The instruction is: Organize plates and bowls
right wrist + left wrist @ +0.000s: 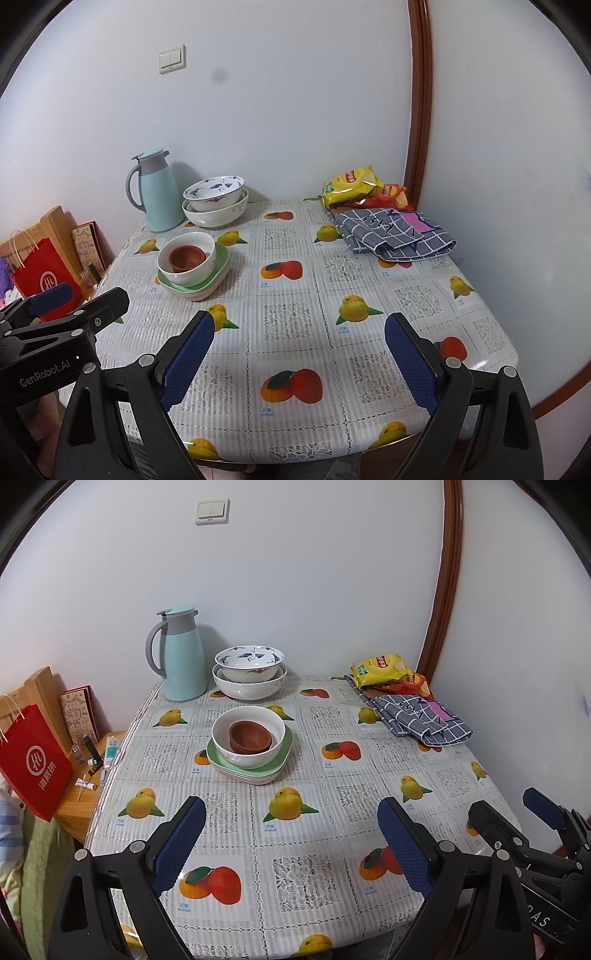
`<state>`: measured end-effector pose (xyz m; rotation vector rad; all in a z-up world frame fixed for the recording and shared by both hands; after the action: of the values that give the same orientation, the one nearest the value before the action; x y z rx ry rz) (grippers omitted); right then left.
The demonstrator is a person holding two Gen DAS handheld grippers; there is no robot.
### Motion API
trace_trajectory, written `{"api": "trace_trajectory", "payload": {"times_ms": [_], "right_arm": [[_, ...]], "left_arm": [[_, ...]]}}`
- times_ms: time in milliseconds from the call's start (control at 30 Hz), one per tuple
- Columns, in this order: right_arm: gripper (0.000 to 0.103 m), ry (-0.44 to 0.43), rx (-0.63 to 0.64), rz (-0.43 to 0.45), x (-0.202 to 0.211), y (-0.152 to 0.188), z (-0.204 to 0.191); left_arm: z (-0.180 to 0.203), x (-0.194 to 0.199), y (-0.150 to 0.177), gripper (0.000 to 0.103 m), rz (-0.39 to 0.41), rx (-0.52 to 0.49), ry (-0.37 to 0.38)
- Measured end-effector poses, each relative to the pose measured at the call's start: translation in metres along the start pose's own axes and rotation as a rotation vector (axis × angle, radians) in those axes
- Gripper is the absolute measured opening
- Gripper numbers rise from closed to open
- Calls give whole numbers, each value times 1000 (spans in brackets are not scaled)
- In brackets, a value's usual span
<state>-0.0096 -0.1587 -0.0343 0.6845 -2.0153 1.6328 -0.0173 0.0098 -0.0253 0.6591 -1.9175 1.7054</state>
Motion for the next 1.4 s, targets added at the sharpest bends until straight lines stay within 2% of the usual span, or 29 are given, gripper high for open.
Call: {"api": "trace_trajectory", "payload": {"times_ms": [1400], "right_arm": [[93,-12,-1,0,5,3,-3]], "left_arm": [[-1,1,3,95,-4,-2,6]]}}
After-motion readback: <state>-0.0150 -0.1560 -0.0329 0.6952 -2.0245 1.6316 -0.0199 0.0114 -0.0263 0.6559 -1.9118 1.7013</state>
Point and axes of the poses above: each gripper's, at about its wrist camera, not at the fingertips, and x roughly against the way its jaws point, z to its right, y to its underside, the point moved 3 cm from there along -x, roughly the way its jaws point, and after that the axes turned 13 degrees about -x, right-handed, at the moved point
